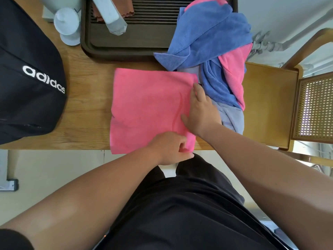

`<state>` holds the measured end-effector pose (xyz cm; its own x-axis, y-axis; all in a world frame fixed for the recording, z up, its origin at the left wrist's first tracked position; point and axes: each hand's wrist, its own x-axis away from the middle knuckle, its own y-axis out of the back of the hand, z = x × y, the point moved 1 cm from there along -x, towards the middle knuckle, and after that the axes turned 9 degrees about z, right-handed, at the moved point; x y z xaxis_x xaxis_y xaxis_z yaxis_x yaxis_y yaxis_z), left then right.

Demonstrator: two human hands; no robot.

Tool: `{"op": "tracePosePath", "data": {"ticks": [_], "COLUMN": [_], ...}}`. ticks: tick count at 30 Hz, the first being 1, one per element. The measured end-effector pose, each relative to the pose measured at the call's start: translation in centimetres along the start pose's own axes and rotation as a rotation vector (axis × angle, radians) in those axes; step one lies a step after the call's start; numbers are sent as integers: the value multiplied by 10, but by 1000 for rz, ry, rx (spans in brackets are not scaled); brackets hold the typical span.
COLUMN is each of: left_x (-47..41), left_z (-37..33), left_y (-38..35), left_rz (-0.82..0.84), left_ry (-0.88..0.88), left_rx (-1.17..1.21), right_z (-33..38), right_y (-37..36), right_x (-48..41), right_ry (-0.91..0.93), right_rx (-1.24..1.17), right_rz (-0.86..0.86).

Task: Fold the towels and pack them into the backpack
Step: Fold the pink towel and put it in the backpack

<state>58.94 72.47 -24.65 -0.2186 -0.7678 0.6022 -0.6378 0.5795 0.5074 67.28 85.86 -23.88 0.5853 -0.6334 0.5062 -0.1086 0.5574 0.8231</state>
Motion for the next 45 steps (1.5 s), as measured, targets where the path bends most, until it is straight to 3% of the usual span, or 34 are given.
{"op": "tracePosePath", "data": {"ticks": [2,5,8,11,19,23,26,37,42,45], "left_x": [0,2,6,16,63,79,76,56,51,45], "left_z": [7,26,56,85,122,136,133,118,121,135], "left_y": [4,20,38,41,31,36,44,50,88,114], "left_rz": [-143,-438,-276,-115,-120,-112,-160,-40,-272,-295], "left_ry": [49,215,457,557,657,655,588,513,496,520], "left_rx": [-50,-219,-239,-256,-174,-295,-381,-280,-337,-363], "right_z": [3,10,16,21,64,78,72,46,58,67], "right_y": [-1,-1,-7,-16,-25,-19,-21,-4,10,12], "right_x": [0,-1,-7,-11,-6,-16,-26,-23,-38,-53], "right_ry": [-23,29,81,96,150,140,148,17,134,224], "right_rx": [112,193,228,295,247,238,310,423,423,360], "right_rz": [89,60,175,303,270,182,232,230,35,91]}}
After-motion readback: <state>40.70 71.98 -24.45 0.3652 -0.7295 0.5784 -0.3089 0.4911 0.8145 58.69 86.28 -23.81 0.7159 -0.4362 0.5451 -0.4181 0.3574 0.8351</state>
